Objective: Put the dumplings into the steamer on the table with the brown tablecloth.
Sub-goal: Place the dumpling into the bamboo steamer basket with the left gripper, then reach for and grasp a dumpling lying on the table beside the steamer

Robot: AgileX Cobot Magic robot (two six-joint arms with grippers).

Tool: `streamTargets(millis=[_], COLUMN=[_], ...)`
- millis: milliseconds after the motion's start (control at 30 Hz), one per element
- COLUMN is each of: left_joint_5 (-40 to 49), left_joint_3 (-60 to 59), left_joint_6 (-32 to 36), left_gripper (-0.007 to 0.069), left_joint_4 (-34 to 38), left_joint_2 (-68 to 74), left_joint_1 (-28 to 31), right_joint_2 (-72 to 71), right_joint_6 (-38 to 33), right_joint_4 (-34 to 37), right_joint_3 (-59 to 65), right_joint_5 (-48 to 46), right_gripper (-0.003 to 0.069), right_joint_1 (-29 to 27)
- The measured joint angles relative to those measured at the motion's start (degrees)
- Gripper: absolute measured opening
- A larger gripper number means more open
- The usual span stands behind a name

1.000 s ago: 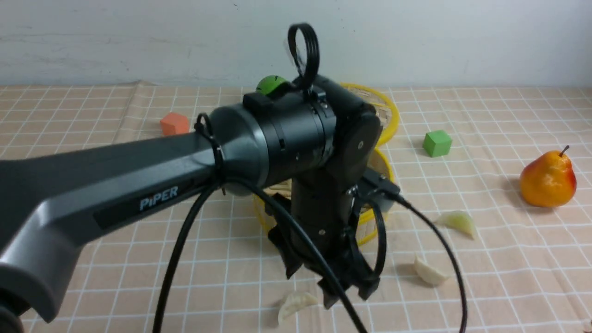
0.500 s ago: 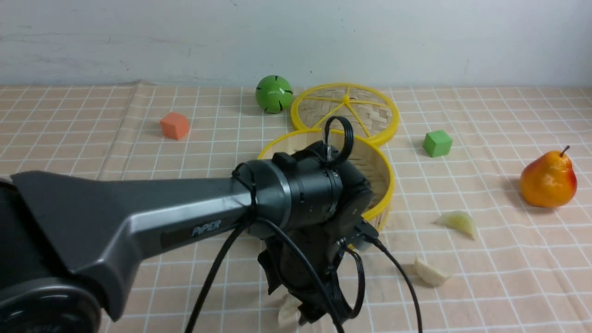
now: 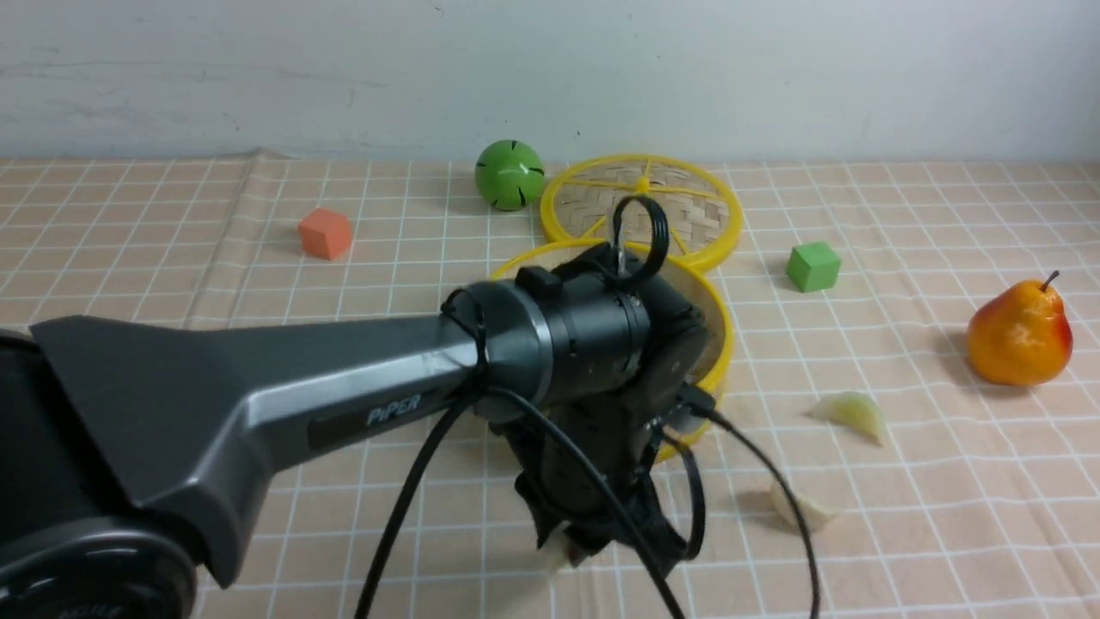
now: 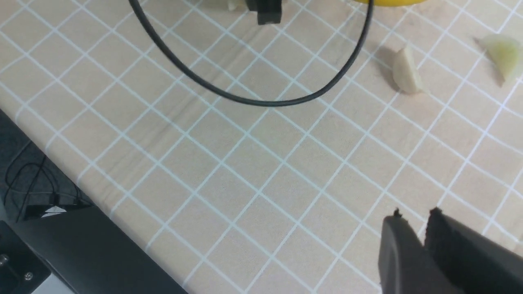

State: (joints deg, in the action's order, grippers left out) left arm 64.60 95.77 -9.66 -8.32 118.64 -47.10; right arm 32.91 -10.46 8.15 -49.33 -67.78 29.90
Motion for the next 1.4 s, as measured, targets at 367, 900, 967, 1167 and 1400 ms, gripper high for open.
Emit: streamTargets(millis=[367,900,967,1167,1400], left_joint_5=[0.5,-11.2,-11.4,-8.6,1.4], left_joint_3=[24.1,27.0,27.0,29.2,33.9], left_joint_6=[-1.4,-3.9,-2.8,-2.3,-2.3], left_gripper=[0.0197,0.0211,0.0252,0.0408,0.0423], left_joint_4=[2.0,-0.2,-0.8,-1.0,-0.7], left_joint_2=[0.1,15.4,15.8,15.6,5.3], left_joint_1=[3.1,10.1,10.1,10.2,10.2], right_joint_2=[0.0,0.0,0.0,0.2,9.2], right_joint_6=[0.0,0.8,1.1,3.2,9.3], right_joint_4=[-1.5,-1.6,-1.6,-2.8,-14.8], right_joint_3=[0.0,0.0,0.0,0.0,-0.3], right_joint_5=[0.9,-2.1,-2.1,-2.1,-1.6], right_gripper=[0.0111,0.0113,0.0113,0.0115,0.0099], right_joint_1=[0.0,0.0,0.0,0.0,0.0])
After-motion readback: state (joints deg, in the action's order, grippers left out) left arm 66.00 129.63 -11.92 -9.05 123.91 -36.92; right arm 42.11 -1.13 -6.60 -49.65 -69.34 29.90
